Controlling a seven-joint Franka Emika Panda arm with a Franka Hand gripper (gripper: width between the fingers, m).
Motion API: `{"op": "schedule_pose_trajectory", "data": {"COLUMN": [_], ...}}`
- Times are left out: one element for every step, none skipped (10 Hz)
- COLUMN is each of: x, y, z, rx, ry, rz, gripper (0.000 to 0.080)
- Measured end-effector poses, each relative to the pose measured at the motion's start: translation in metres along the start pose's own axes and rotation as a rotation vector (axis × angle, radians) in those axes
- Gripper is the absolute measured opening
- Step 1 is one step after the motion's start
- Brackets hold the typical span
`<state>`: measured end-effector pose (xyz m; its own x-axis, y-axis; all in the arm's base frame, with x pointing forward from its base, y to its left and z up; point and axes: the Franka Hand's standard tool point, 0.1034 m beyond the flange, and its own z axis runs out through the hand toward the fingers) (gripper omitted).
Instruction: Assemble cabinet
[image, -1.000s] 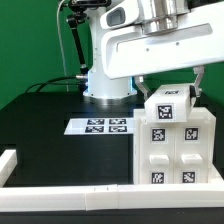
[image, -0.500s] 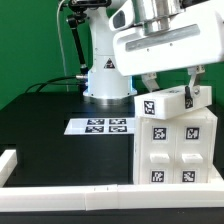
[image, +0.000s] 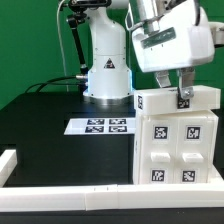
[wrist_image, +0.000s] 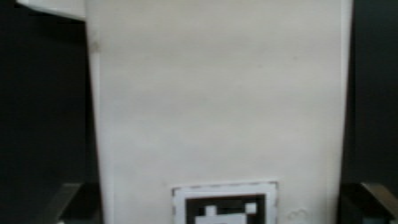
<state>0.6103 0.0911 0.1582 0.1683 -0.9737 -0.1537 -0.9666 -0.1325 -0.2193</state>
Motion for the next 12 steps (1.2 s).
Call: {"op": "schedule_pose_trajectory", "data": {"x": [0.0007,0.0011,0.0016,0.0018,0.0022,0.0036,0.0038,0.0051,0.0063,0.0066,0.0063,0.0063], "y": [0.0001,0.0002,0.0003,0.0004,0.0008,0.0024,0.0051,0.0061,0.0061,0.0053,0.005,0.0049], "z": [0.0002,0.0004,0.0006,0.0008,0.0009,0.001,0.0011,0.0012,0.0015,0.0015,0.0017,0.0018], "rx": [0.002,0.003,0.002,0.003,0.004,0.011,0.008,0.01,0.021,0.03,0.036,0.037], "ry": [-0.005,-0.01,-0.011,-0.017,-0.022,-0.025,-0.028,-0.028,-0.033,-0.039,-0.048,-0.052], "rz": [0.054,0.122,0.168,0.213,0.285,0.373,0.49,0.57,0.636,0.717,0.736,0.751], "gripper": [0.0557,0.0557,0.0557,0.0557,0.0557,0.0557,0.0557,0.0557,0.0557,0.0557,0.0557,0.0557]}}
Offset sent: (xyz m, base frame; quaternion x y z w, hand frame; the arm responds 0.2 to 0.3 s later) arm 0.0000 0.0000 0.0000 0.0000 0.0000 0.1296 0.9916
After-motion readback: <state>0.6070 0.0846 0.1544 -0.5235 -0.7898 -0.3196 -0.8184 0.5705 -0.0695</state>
